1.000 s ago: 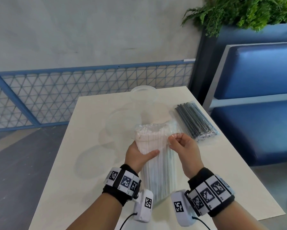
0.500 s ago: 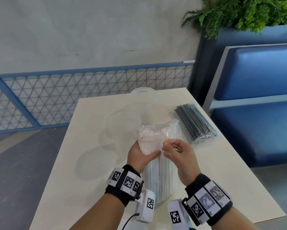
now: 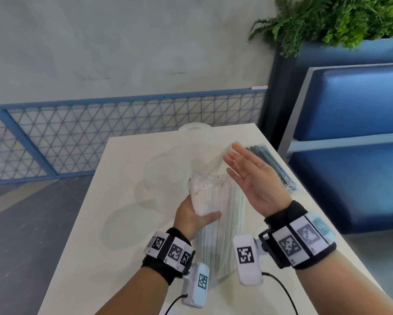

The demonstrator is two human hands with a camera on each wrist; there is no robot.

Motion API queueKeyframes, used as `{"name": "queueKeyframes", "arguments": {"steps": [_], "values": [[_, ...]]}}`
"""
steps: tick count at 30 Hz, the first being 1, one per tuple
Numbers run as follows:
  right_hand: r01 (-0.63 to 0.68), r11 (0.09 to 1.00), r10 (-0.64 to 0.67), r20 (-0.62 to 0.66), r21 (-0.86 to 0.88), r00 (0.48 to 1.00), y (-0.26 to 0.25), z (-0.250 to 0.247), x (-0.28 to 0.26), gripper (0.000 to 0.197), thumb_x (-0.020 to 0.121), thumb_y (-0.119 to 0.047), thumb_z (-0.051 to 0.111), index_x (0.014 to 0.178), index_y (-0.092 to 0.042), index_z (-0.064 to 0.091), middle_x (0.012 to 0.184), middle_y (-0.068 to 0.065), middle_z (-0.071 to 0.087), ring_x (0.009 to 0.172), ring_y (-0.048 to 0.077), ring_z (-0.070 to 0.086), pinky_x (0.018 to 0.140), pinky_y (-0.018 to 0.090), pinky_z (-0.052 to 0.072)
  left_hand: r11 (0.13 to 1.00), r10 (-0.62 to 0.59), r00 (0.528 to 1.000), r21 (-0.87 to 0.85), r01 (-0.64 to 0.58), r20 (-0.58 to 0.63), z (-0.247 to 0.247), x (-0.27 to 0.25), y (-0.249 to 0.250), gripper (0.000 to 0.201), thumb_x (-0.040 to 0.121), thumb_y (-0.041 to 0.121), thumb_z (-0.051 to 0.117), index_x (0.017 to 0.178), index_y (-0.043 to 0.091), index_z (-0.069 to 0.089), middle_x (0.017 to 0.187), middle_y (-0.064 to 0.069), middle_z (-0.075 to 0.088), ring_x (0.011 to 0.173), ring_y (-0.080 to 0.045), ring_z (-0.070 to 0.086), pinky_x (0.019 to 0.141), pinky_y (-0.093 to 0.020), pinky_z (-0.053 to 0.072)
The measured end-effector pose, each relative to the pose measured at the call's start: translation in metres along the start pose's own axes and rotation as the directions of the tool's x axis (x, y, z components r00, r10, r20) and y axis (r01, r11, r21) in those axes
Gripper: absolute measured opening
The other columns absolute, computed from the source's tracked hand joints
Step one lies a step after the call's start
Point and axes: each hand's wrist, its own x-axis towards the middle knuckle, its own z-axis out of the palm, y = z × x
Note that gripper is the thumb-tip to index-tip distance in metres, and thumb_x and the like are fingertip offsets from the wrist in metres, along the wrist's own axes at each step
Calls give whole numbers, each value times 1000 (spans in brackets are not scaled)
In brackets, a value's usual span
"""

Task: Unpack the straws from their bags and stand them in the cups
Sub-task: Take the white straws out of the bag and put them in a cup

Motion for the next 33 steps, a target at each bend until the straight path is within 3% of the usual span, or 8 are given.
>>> {"name": "queueKeyframes", "arguments": {"steps": [3,7,11,16,19,22,28,33], "values": [[83,982,-82,13,-169,997,-3,1,6,37,91,-5,51,126,-17,50,115,1,62,98,9,65,85,22,52,1000,-25,1000,14,25,-2,-2,0,0,60,57,23,87,109,15,60,107,-2,69,102,-18,64,91,-43,53],[210,869,-240,-10,-448,971,14,-4,3,22,85,-2,61,106,-8,54,102,3,60,87,7,61,77,23,50,999,-36,999,-8,35,-17,-3,-4,-1,46,61,13,85,98,25,61,101,3,70,100,-17,65,88,-37,54],[392,522,-270,289,-758,918,21,0,0,10,88,-8,59,89,-12,68,90,-6,68,81,2,60,74,9,44,999,-36,999,-38,35,-30,-4,-9,2,48,57,18,87,97,25,62,99,1,71,96,-16,67,87,-39,55],[535,235,-141,516,-812,845,7,14,14,36,92,-4,49,122,-20,59,127,-4,60,110,10,54,92,5,32,1000,14,1000,27,-15,28,-10,-18,6,53,61,18,86,107,21,60,101,4,71,94,-6,67,84,-28,55],[536,171,-16,542,-827,840,10,22,20,48,91,-1,47,135,-21,46,139,-3,49,118,13,51,96,9,29,996,58,995,67,-63,78,-24,-25,8,59,60,23,86,112,21,60,105,3,71,98,-5,66,85,-25,54],[554,183,29,568,-812,823,22,34,19,51,88,-5,56,135,-21,46,139,-4,49,111,5,52,89,-3,29,994,79,990,65,-87,115,-46,-35,9,65,55,32,85,114,21,59,108,3,71,102,-8,66,88,-27,53],[582,293,-140,568,-759,811,36,79,-1,18,77,-10,71,84,-21,59,86,-5,62,75,8,57,68,11,46,993,77,992,78,-85,96,-118,-52,8,57,60,13,87,109,21,60,105,11,72,99,-6,67,81,-18,52],[603,33,68,603,-797,795,63,121,-8,15,88,-19,58,100,-16,66,92,0,64,85,13,57,70,16,39,992,99,995,87,-96,-22,-180,-58,-1,58,54,16,90,105,19,63,100,7,73,95,-8,68,74,-15,52]]}}
